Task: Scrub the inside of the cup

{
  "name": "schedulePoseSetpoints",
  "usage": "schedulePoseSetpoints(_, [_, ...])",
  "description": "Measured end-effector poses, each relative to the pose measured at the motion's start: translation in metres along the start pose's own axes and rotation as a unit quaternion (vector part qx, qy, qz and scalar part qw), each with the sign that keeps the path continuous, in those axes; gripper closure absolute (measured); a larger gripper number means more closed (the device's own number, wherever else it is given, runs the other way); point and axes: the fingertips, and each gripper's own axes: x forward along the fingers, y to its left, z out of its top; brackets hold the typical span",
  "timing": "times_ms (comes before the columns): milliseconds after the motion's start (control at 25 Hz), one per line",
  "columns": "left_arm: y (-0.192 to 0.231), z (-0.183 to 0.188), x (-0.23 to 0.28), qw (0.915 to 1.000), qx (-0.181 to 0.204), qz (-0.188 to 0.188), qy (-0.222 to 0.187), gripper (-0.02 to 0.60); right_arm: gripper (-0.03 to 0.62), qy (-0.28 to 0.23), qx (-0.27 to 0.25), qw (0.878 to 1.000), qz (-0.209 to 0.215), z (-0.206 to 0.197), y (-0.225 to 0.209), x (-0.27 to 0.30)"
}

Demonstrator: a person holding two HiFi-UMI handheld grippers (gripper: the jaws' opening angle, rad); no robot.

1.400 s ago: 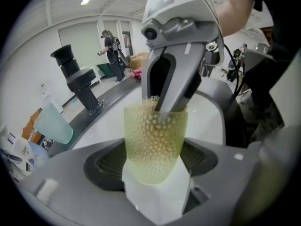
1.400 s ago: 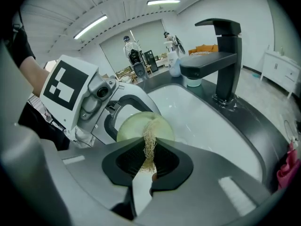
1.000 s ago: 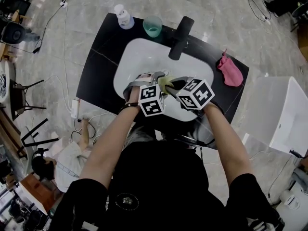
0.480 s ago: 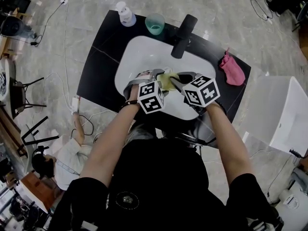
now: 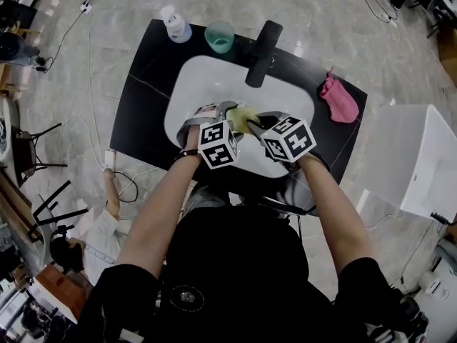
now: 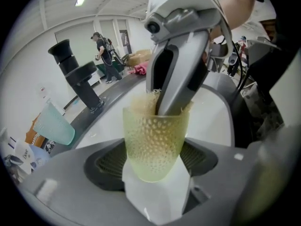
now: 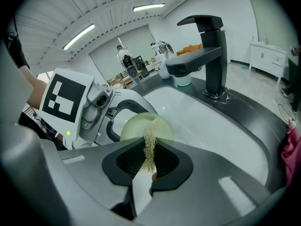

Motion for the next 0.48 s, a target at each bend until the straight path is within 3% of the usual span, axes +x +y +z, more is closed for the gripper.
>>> schedulePoseSetpoints(200, [-0.001, 0.004, 0.009, 1.0, 0.008, -0.003, 0.003, 0.229, 0.553, -0.006, 0.021, 0.999, 0.031, 0.006, 0.013, 0.001])
schedulePoseSetpoints(480, [0.001, 0.005, 0.021, 0.9999, -0.005, -0.014, -0.004, 0.229, 0.552, -0.031, 0.071, 0.996, 0.04, 0.012, 0.004, -0.005])
